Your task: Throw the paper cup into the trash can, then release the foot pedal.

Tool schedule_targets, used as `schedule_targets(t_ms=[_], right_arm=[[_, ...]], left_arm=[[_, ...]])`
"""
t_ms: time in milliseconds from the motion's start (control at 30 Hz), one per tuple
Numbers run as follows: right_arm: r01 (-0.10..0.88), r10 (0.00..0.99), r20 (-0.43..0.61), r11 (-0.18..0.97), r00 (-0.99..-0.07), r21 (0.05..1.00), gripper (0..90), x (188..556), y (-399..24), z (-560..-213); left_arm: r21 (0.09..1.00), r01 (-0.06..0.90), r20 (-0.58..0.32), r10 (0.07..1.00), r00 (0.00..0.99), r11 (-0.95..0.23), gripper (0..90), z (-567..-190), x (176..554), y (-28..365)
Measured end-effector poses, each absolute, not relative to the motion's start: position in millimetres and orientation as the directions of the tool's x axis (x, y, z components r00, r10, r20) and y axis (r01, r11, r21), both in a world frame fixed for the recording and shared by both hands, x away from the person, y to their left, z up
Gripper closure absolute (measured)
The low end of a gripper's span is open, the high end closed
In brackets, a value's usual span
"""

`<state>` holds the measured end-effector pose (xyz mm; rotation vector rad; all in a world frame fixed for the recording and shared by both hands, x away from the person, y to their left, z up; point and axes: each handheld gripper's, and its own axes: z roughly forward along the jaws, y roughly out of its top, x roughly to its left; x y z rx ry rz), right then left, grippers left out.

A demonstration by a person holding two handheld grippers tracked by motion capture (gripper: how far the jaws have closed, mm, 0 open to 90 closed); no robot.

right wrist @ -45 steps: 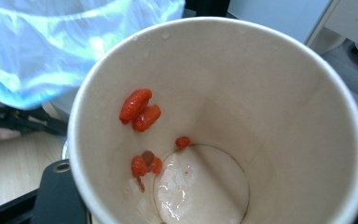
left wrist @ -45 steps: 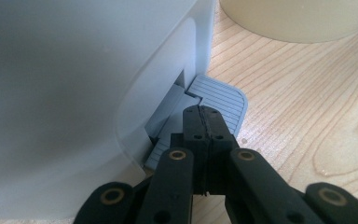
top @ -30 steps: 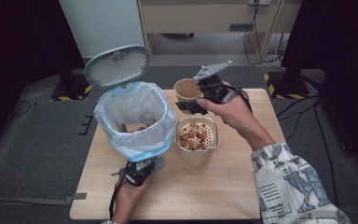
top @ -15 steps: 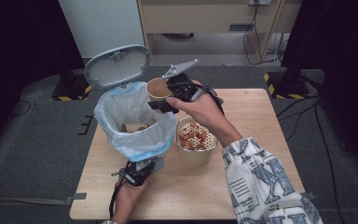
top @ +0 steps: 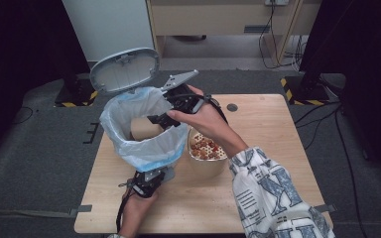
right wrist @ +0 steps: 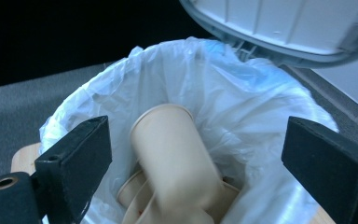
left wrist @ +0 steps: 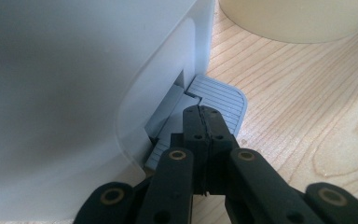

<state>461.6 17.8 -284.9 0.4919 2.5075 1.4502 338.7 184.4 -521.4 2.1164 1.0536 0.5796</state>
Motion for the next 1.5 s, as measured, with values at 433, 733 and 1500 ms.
schedule_targets(t_ms=[433,733,1500], right_arm=[[0.252,0.492,0.020,0.410,-0.871,0.877,8.9,470.2,-64.0,-295.0],[0.329,0.611,0.019,0.399,-0.791,0.856,8.5,474.2,-136.1,-315.3],[0.456,0.845,0.017,0.272,-0.535,0.847,6.3,458.0,-215.9,-384.0]], left_arm=[[0.739,0.508,0.093,0.813,0.574,-0.443,83.2,-518.5,335.5,185.5],[0.783,0.491,0.044,0.822,0.568,-0.381,74.7,-504.9,312.8,185.4],[0.802,0.488,0.006,0.822,0.569,-0.344,42.6,-494.7,291.2,195.4]])
